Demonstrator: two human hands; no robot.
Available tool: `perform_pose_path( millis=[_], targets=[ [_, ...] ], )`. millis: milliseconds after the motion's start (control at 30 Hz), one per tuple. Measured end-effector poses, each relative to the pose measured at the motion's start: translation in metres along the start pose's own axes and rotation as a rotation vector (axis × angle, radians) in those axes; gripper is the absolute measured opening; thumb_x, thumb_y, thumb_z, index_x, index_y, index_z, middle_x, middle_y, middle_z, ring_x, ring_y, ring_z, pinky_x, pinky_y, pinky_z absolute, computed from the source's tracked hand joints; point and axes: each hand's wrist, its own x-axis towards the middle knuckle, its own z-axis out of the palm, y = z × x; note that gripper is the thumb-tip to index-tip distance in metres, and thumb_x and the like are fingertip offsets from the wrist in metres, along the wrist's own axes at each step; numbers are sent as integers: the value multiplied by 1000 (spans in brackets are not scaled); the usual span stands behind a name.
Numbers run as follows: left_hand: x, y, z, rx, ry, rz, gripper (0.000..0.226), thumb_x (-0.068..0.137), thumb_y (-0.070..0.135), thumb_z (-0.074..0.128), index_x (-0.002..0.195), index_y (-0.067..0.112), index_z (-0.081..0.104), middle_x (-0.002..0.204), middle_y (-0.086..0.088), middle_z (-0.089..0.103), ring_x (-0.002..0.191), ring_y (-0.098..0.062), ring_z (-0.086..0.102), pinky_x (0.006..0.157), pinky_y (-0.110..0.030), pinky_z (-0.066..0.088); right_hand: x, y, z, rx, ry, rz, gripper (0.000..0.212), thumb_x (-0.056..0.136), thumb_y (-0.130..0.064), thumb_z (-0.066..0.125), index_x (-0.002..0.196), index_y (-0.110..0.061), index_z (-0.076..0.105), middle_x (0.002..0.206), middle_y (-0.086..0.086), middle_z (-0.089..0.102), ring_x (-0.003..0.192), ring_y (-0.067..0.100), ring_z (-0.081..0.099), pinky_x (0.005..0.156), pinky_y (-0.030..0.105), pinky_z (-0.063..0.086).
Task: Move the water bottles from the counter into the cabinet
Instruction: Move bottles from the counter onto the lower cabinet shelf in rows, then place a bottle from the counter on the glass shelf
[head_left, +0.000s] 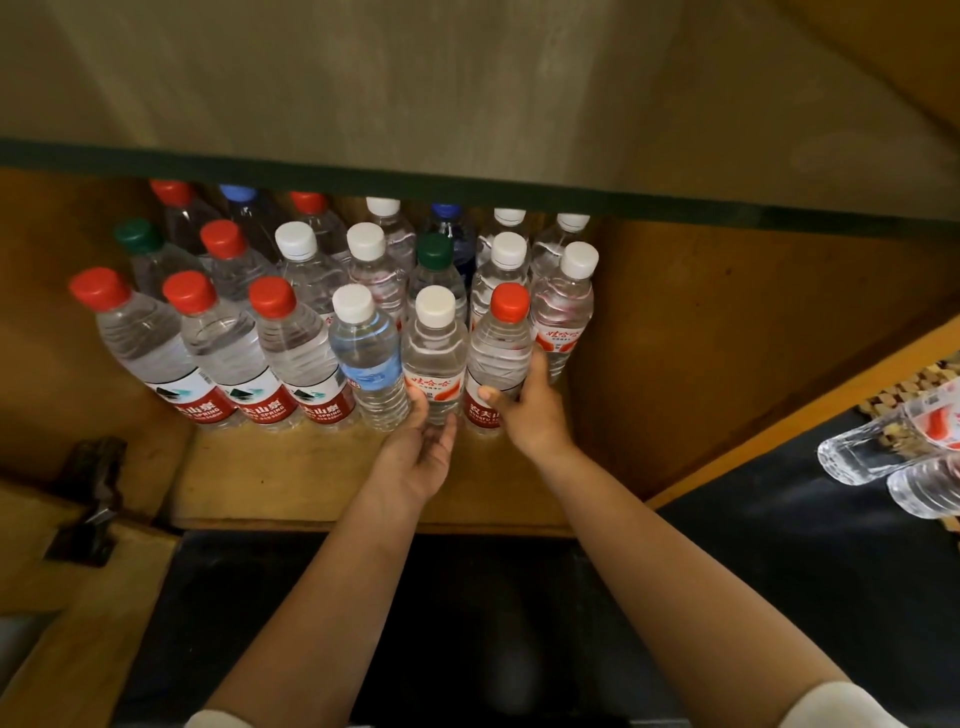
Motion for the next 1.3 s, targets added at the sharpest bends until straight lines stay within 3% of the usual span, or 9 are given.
perform_pose_path(
  millis=[100, 167, 300, 467, 633, 733, 967, 1167, 1300],
  targets=[
    [-1, -3, 1, -6, -7, 10, 27, 92, 18, 52, 116, 6, 53, 107, -10, 65, 122, -22, 54, 90, -31, 47, 2, 2, -1, 16, -19, 11, 70, 84, -11, 64, 141, -22, 25, 139, 4, 47, 130, 25, 41, 107, 43, 36],
    [-1, -2, -1, 17, -19, 19, 34, 92, 21, 52, 123, 7, 51, 100, -10, 64, 120, -22, 55, 89, -33, 48, 4, 5, -1, 38, -40, 16, 71, 84, -12, 64, 142, -23, 24, 140, 4, 46, 131, 24, 40, 108, 43, 35],
    [-4, -6, -10, 220, -75, -10, 49, 92, 38, 49, 128, 4, 46, 109, -12, 61, 120, -24, 52, 92, -34, 46, -4, 14, 0, 120, -100, 71, 77, 86, -14, 62, 146, -27, 16, 145, 1, 41, 133, 21, 37, 100, 31, 31],
    [-9, -21, -37, 653, 1, 35, 27, 95, 29, 45, 119, 18, 50, 114, -5, 62, 107, -22, 58, 90, -36, 45, -40, 39, -11, 55, -233, 157, 79, 88, -26, 60, 147, -32, 7, 151, -5, 28, 136, 13, 27, 105, 31, 24],
    [-25, -54, -57, 1001, 25, 60, 12, 93, 16, 49, 92, 22, 60, 70, 5, 71, 66, -11, 64, 65, -26, 47, -90, 61, -55, -152, -385, 31, 38, 91, -17, 56, 129, -19, 50, 122, 3, 61, 114, 13, 56, 98, 27, 44],
    [-38, -79, -60, 1293, -56, 65, 14, 94, 14, 49, 93, 20, 62, 59, 6, 68, 49, -3, 59, 55, -19, 46, -115, 75, -91, -162, -399, -75, 27, 90, -12, 57, 116, -15, 60, 105, 3, 68, 100, 9, 63, 92, 24, 49],
    [-62, -154, -40, 1666, -326, 38, 16, 94, 13, 49, 96, 25, 60, 79, 3, 64, 64, -5, 57, 53, -9, 42, -152, 124, -192, -132, -189, -15, 27, 89, -10, 58, 106, -31, 57, 90, -10, 67, 90, 1, 64, 87, 25, 52],
    [-53, -239, 13, 1795, -507, 36, 18, 93, 19, 50, 96, 35, 58, 91, 6, 66, 80, -4, 62, 62, -10, 44, -170, 163, -291, -151, 107, 115, 27, 89, -10, 56, 98, -35, 58, 86, -9, 67, 89, 4, 65, 84, 22, 52],
    [-35, -302, 62, 1734, -625, 117, 27, 89, 15, 57, 115, 23, 56, 101, 6, 62, 88, -7, 60, 65, -3, 45, -160, 182, -350, -137, 331, 153, 25, 88, -8, 58, 101, -29, 59, 92, -9, 65, 90, 2, 62, 85, 22, 50]
  ],
)
